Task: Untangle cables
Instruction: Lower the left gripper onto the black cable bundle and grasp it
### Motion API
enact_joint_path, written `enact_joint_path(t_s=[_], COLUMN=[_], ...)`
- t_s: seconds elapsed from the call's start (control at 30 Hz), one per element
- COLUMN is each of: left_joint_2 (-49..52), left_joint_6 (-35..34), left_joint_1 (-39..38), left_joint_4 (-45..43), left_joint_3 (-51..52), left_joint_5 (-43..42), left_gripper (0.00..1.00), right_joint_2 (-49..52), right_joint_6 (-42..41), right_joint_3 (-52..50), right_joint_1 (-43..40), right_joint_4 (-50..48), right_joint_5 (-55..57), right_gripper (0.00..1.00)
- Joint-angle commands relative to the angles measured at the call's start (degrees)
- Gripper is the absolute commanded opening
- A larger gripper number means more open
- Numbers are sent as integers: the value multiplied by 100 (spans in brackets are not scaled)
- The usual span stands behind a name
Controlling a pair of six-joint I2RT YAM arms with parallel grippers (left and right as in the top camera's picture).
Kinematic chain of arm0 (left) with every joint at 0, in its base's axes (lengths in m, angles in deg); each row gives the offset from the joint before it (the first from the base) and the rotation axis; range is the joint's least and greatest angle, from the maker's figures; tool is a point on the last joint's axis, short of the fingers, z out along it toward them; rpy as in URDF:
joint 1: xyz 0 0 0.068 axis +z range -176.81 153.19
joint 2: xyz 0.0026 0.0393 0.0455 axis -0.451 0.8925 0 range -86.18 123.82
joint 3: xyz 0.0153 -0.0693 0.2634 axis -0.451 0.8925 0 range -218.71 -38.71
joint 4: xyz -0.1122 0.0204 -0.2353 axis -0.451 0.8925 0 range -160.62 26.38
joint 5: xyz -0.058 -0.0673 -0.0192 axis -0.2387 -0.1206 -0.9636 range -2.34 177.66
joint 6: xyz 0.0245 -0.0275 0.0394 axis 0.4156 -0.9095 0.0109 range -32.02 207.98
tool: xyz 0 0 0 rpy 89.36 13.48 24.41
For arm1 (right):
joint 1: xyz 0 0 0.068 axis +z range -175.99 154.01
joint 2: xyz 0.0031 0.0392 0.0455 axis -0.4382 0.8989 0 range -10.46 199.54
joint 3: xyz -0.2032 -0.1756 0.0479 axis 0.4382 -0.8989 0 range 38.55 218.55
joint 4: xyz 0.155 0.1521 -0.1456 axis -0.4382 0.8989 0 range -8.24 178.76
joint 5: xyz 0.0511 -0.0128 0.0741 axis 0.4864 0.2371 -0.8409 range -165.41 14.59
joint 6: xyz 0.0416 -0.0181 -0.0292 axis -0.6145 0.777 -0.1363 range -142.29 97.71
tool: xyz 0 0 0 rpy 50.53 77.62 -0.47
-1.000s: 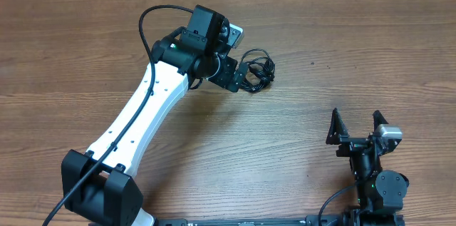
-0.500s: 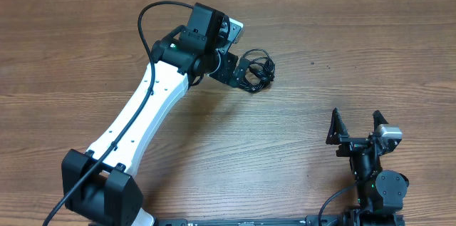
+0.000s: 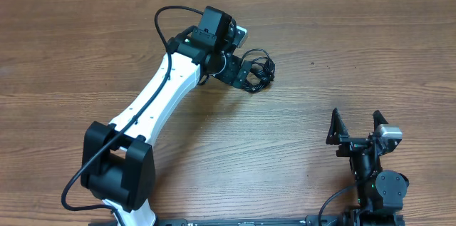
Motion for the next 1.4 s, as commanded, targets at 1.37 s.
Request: enact_joint_path(t_s=[1.37], left_joint_2=[811], left_joint_6=[581], left_joint_1=[-208], left_joint_4=[-308], left_joint_3=[-133], left_joint_5=[59], left_gripper=[100], right_joint_2=[-44], right_joint_6=[-37], right_joint_3=[-61], right_joint_1=[-17], right_joint_4=[-33], right_joint_5=[35], right_gripper=[100])
